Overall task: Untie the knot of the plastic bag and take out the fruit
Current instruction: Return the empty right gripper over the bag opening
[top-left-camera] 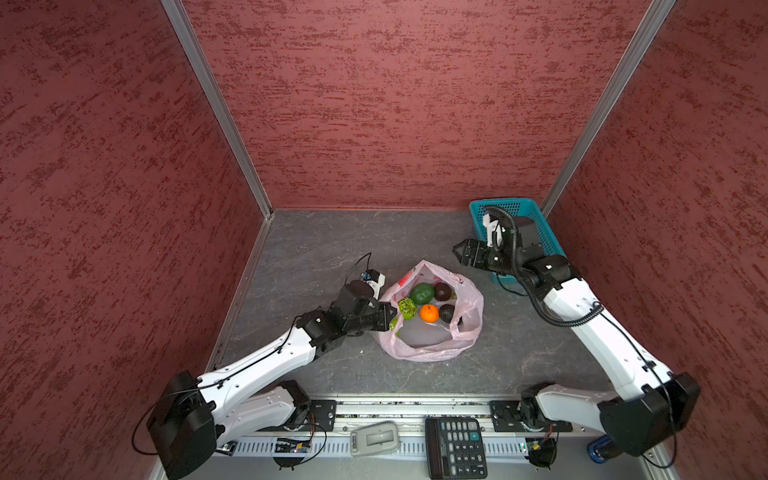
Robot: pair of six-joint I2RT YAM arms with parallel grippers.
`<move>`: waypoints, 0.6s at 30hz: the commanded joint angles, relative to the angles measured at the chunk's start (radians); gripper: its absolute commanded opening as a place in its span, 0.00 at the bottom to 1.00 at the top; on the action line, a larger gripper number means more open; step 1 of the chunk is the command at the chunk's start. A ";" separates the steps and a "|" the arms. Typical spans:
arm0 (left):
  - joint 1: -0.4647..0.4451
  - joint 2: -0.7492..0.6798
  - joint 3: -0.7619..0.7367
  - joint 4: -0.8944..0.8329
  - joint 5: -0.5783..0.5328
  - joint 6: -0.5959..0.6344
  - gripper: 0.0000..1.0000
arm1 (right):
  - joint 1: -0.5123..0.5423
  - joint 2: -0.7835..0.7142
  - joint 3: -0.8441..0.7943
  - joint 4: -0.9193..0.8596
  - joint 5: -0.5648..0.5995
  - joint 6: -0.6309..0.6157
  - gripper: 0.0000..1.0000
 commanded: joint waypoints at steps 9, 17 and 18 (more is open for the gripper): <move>0.013 0.003 0.028 0.015 0.025 0.034 0.00 | 0.334 -0.013 0.033 -0.165 0.116 0.071 0.87; 0.014 0.002 0.028 0.022 0.020 0.032 0.00 | 0.487 0.117 0.029 -0.214 0.217 -0.009 0.88; 0.014 -0.001 0.029 0.022 0.017 0.032 0.00 | 0.495 0.129 0.010 -0.203 0.220 -0.014 0.88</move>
